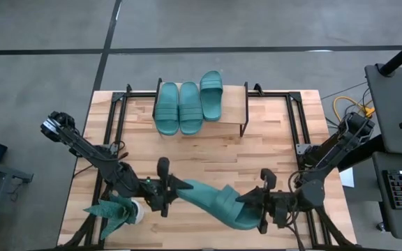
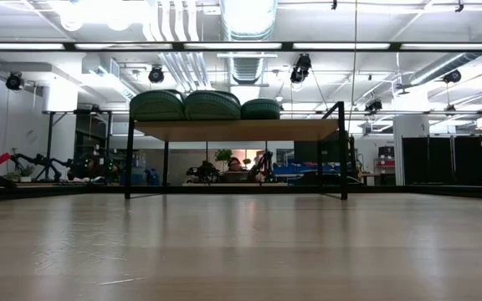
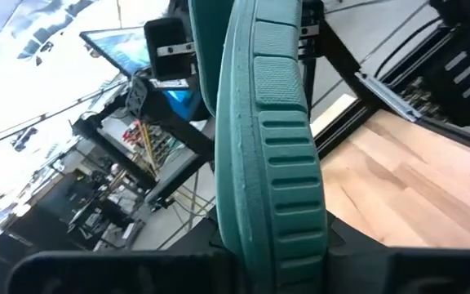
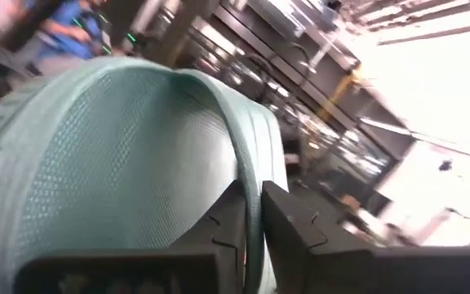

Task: Pick and place slides into the shelf
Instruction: Put the blue slipper on the shelf

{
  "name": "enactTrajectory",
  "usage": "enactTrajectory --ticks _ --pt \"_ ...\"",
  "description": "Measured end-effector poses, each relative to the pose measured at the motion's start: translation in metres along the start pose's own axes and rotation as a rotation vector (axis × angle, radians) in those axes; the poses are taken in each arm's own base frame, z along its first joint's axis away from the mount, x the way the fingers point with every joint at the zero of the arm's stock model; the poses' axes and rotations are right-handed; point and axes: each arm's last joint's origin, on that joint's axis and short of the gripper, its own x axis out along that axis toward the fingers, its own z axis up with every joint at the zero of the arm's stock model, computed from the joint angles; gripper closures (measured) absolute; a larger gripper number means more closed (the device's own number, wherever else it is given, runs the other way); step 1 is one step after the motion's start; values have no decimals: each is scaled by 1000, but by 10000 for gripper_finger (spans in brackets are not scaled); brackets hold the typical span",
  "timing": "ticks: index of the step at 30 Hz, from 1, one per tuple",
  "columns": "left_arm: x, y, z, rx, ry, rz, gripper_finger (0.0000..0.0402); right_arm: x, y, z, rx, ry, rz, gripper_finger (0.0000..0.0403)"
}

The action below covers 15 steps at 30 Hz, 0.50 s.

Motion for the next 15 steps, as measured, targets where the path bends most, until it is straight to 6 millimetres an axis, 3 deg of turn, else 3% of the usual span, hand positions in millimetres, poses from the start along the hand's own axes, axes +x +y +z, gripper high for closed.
enactTrajectory --ticks 10,15 --pt "-3 8 0 -42 68 103 365 -7 -9 11 -152 295 -261 303" --pt "-3 8 -1 -41 77 113 365 -16 -12 30 -184 390 -321 264"
